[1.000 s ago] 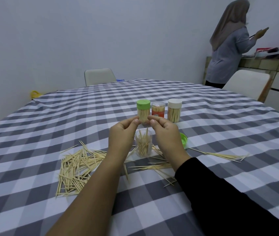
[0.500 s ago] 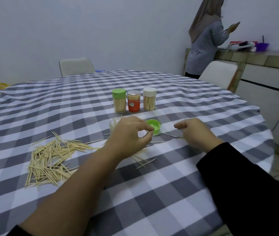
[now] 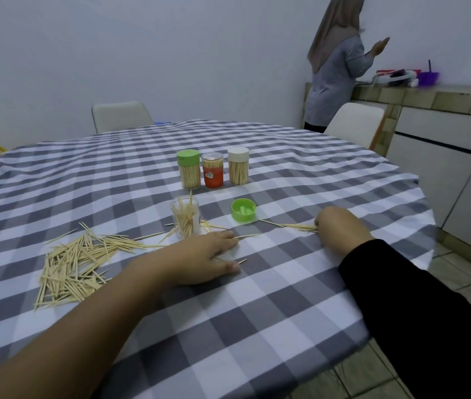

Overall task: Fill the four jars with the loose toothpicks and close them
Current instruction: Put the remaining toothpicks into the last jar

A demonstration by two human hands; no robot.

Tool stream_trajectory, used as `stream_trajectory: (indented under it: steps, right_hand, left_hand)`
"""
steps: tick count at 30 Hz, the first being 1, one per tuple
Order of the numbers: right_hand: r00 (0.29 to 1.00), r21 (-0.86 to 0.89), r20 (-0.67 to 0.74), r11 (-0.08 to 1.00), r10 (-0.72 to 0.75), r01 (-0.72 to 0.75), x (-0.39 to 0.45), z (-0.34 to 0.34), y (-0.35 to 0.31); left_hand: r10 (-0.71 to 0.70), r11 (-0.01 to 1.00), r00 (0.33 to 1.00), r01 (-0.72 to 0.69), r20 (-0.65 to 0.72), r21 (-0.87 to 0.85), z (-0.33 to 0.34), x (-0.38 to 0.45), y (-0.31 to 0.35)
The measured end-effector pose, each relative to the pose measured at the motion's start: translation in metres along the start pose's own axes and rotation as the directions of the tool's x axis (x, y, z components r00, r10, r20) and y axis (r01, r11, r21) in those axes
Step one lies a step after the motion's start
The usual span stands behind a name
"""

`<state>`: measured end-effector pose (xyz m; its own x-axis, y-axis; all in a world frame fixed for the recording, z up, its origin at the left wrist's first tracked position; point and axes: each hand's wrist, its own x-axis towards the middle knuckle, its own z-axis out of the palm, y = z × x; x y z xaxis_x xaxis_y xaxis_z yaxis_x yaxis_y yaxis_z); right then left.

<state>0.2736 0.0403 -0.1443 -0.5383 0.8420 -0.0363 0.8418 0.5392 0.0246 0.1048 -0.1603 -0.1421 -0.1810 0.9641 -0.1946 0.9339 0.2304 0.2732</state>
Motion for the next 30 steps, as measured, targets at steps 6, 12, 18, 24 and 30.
stream_trajectory:
  steps: [6, 12, 18, 24, 30]
  right_hand:
    - [0.984, 0.13, -0.101, 0.979, -0.147, 0.16, -0.004, 0.007, -0.027]
    - [0.97, 0.392, -0.047, 0.889, -0.238, 0.237, -0.013, -0.007, -0.033]
    - [0.952, 0.051, 0.169, 0.967, -0.254, 0.249, -0.017, -0.019, -0.012]
    - [0.961, 0.072, 0.036, 0.96, -0.275, 0.272, -0.01, -0.008, -0.029]
    - [0.934, 0.244, -0.056, 0.902, -0.354, 0.356, -0.013, -0.006, -0.067]
  left_hand:
    - [0.024, 0.999, 0.988, -0.017, -0.15, 0.047, 0.001, -0.007, -0.004]
    - [0.043, 0.999, 0.966, -0.039, -0.253, 0.02, 0.01, -0.009, -0.006]
    - [0.021, 0.998, 0.99, -0.029, -0.14, -0.053, 0.005, -0.015, -0.008]
    - [-0.022, 0.999, 0.977, 0.013, -0.211, -0.045, 0.003, -0.019, -0.014]
    - [0.006, 1.0, 0.944, -0.01, -0.331, -0.011, 0.004, -0.021, -0.019]
